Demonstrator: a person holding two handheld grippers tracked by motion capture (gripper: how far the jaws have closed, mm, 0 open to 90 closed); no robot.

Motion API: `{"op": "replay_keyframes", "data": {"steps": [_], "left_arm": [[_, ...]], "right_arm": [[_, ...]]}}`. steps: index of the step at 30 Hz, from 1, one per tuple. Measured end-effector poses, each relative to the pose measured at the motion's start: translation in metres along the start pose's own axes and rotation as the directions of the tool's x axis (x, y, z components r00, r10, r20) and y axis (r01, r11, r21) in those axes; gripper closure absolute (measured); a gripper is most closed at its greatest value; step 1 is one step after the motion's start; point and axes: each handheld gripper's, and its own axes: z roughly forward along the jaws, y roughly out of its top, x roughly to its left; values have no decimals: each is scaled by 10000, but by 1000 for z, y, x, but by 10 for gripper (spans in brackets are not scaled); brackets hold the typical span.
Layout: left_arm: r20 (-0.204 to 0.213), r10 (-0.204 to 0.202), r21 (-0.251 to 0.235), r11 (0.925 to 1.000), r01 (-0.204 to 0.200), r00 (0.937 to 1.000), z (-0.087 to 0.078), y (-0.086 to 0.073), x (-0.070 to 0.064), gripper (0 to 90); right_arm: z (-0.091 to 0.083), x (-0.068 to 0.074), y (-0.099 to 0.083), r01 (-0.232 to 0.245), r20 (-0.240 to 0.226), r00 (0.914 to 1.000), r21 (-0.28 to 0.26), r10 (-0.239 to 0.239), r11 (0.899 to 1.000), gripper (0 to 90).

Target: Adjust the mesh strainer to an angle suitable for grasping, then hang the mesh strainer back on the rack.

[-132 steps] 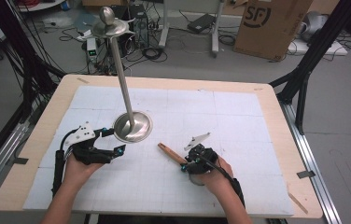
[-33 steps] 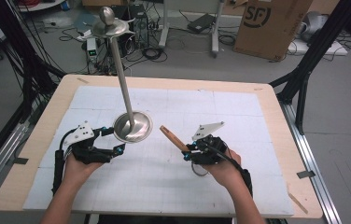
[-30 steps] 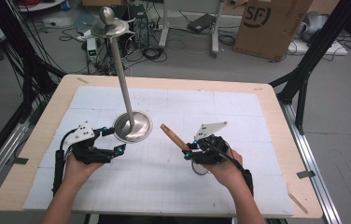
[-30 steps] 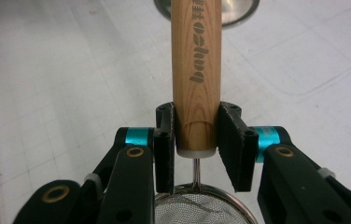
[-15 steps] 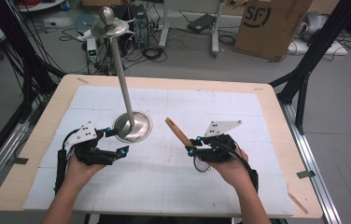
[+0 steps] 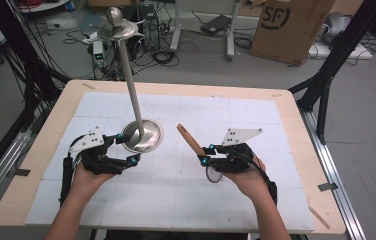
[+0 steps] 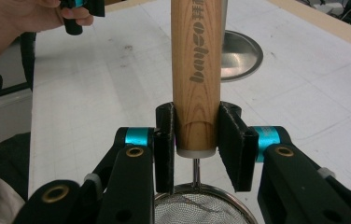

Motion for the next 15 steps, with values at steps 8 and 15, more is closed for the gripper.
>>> {"op": "replay_keyframes", "data": {"steps": [8, 15], "left_arm": [[199, 375, 15, 9993, -375, 9991, 9, 16, -6, 192], [717, 329, -239, 9992, -312, 9969, 19, 25, -12, 192]], "right_arm": [[-3, -1, 1, 33, -165, 9999, -481, -41, 9988, 683], [-4, 0, 2, 206, -262, 9994, -788, -228, 9967, 684]]}}
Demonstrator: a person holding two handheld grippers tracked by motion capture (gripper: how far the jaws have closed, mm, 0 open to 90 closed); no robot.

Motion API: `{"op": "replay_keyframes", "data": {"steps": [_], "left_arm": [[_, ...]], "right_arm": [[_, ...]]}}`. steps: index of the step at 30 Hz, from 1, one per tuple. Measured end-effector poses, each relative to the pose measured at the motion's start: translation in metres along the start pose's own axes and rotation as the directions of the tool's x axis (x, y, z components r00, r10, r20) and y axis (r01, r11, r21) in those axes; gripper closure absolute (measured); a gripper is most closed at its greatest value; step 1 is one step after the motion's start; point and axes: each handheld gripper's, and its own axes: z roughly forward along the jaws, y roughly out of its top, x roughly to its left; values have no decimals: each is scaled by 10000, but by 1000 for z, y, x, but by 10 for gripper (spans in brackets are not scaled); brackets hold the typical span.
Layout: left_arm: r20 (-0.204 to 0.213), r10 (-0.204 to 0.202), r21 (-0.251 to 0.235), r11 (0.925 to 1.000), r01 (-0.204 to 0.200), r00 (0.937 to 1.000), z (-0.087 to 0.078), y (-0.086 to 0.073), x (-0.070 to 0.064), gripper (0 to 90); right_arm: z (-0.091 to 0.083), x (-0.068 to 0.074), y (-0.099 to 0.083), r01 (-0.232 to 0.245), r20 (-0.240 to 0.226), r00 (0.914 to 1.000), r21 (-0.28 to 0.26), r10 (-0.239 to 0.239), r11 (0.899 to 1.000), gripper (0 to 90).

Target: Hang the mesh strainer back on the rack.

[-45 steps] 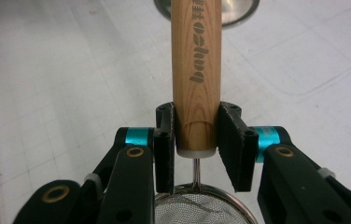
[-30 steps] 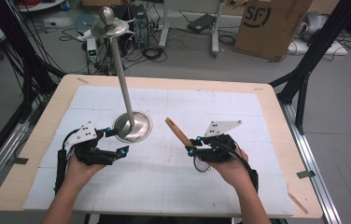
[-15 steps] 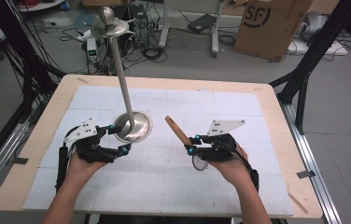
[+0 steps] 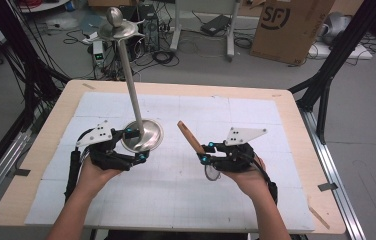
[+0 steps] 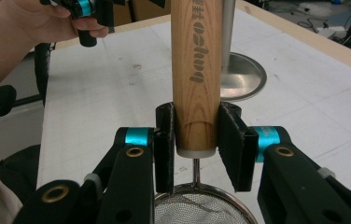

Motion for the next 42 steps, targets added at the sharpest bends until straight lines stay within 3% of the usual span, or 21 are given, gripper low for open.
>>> {"op": "replay_keyframes", "data": {"steps": [18, 26, 34, 42], "left_arm": [[982, 395, -205, 9991, -376, 9944, 21, 30, -20, 191], [1456, 563, -197, 9983, -540, 9877, 32, 37, -29, 192], [2185, 274, -506, 9986, -167, 9755, 38, 41, -34, 191], [2451, 653, -498, 9973, -547, 9673, 46, 47, -42, 190]], "right_arm": [[-2, 9, 7, 325, -387, 9986, -648, -350, 9974, 683], [0, 14, 11, 448, -601, 9969, -842, -499, 9954, 683], [7, 18, 15, 627, -905, 9934, -791, -698, 9949, 683], [12, 22, 18, 749, -1123, 9901, -835, -841, 9937, 683]]}}
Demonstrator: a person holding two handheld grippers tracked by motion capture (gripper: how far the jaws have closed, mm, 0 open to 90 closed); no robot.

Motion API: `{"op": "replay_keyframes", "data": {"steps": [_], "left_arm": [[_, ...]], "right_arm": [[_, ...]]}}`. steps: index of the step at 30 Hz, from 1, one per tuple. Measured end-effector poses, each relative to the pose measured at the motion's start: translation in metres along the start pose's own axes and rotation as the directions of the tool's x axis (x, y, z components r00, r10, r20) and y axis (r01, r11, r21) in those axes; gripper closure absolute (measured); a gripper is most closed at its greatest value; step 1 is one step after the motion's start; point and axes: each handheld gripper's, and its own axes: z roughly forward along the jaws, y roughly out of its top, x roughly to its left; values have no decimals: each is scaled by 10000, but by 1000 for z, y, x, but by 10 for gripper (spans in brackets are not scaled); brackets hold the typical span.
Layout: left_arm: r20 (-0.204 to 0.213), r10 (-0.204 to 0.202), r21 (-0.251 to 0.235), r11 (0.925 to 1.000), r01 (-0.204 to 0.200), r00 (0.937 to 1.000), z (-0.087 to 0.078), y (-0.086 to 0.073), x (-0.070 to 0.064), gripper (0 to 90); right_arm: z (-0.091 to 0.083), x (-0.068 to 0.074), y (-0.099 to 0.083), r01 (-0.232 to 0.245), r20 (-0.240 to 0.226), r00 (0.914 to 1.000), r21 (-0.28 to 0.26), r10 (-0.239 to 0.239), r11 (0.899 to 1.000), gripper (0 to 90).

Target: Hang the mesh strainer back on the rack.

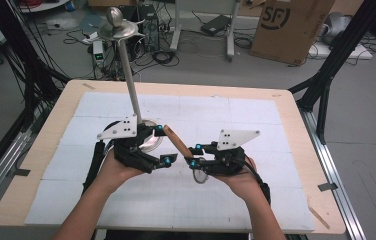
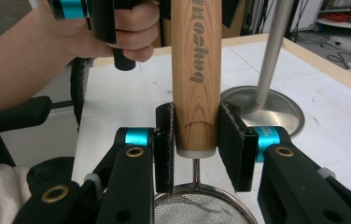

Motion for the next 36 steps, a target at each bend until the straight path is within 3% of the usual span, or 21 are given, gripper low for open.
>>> {"op": "replay_keyframes", "data": {"steps": [9, 18, 22, 36], "left_arm": [[152, 92, -154, 9998, -89, 9998, 3, 1, -2, 230], [443, 512, -213, 9985, -503, 9977, 4, 0, -5, 412], [445, 378, -85, 9993, -375, 9983, 5, 0, -3, 478], [579, 510, -137, 9986, -503, 9970, 4, -1, -4, 619]], "right_arm": [[5, 3, 2, 87, -338, 9994, -126, -91, 9999, 683], [6, 5, 5, 80, -486, 9988, -323, -96, 9994, 683], [5, 5, 6, 50, -586, 9983, -426, -75, 9991, 683], [2, 4, 5, -68, -739, 9973, -476, 33, 9988, 683]]}}
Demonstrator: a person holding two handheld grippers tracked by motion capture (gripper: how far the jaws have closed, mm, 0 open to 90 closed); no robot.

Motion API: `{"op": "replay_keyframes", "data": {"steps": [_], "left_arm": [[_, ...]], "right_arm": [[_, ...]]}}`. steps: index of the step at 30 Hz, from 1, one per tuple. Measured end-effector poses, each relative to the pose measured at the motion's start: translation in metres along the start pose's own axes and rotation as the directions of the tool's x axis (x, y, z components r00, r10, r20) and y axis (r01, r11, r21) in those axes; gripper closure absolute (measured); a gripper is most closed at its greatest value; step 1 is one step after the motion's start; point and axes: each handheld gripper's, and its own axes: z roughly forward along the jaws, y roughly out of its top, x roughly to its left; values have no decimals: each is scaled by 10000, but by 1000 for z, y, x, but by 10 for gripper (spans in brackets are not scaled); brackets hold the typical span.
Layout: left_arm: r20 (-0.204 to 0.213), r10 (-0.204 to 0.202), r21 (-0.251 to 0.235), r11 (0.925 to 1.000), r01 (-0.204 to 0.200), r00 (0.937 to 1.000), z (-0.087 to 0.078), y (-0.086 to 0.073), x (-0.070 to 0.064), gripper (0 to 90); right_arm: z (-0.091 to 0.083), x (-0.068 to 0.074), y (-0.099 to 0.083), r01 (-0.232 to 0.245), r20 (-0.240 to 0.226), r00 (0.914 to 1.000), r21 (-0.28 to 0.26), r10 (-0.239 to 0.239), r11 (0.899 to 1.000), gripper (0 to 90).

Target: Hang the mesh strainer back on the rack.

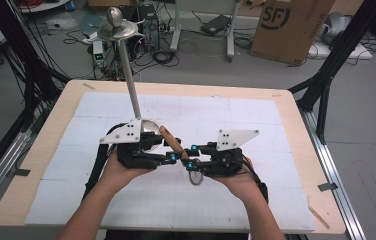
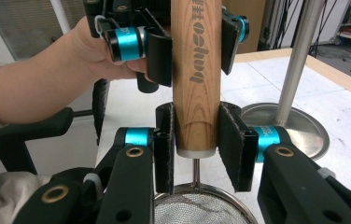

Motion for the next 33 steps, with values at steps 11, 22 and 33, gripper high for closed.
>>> {"op": "replay_keyframes", "data": {"steps": [11, 22, 33], "left_arm": [[65, 34, -83, 10000, -34, 10000, 0, -1, -1, 659], [262, -10, -116, 9999, 14, 9997, -1, -1, 0, 675], [152, 290, -7, 9996, -290, 9995, 2, -1, -3, 687]], "right_arm": [[2, 0, -2, 72, 2, 10000, 99, -72, 9999, 683], [7, 1, -3, 146, -78, 9999, 63, -145, 9999, 682], [17, 2, -2, 95, -185, 9998, 85, -94, 9999, 682]]}}
